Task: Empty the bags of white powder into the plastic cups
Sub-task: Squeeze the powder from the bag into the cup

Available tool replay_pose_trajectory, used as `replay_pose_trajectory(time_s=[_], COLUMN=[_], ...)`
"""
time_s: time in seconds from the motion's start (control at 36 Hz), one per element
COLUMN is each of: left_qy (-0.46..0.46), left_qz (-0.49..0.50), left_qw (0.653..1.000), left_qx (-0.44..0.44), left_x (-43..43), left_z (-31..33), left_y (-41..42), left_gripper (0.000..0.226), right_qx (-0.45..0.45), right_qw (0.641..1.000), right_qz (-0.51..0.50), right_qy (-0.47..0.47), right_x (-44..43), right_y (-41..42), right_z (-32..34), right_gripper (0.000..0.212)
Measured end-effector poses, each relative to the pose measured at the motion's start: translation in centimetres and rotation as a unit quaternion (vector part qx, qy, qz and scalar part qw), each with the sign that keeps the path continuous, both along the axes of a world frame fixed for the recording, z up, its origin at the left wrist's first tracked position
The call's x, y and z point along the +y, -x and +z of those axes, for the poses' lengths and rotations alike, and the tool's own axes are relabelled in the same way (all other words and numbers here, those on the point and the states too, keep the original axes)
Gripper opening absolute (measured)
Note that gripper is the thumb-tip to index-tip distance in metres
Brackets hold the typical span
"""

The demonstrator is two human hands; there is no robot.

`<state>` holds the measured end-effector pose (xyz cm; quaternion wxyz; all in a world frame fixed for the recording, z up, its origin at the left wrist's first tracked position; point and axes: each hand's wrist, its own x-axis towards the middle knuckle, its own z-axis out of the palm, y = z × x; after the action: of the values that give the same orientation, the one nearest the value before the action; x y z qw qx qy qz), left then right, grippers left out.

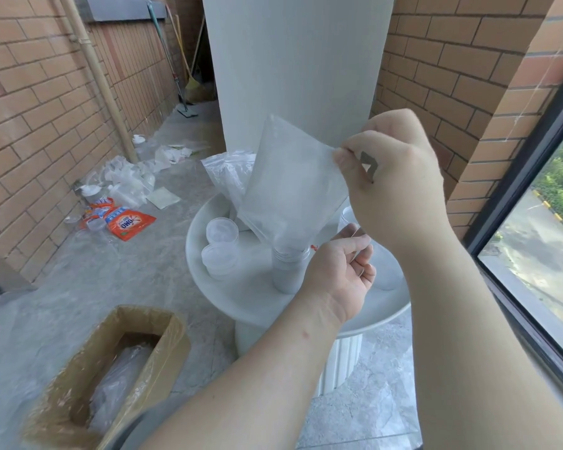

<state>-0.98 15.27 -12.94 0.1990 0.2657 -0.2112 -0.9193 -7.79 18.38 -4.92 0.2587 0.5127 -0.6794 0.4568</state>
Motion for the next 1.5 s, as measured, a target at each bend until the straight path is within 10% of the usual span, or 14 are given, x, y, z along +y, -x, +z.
replay_pose_trajectory(time_s=[0.58,1.5], left_qy=[-0.002,0.047], left_qz=[-0.003,0.122], left_qw=[1.000,0.991], left_qx=[0.011,-0.041], left_x=[-0.1,-0.1], left_z=[0.2,1.6], left_y=[-0.1,-0.2], left_gripper=[0.029,0.020], right_qx=[-0.008,-0.334], right_qw=[1.000,0.928], right_qz=[-0.024,-0.114], right_qy=[0.014,-0.122], right_x=[0.3,3.5], right_y=[0.8,4.2], right_z=[-0.3,-3.1], right_gripper=[0.026,0.016])
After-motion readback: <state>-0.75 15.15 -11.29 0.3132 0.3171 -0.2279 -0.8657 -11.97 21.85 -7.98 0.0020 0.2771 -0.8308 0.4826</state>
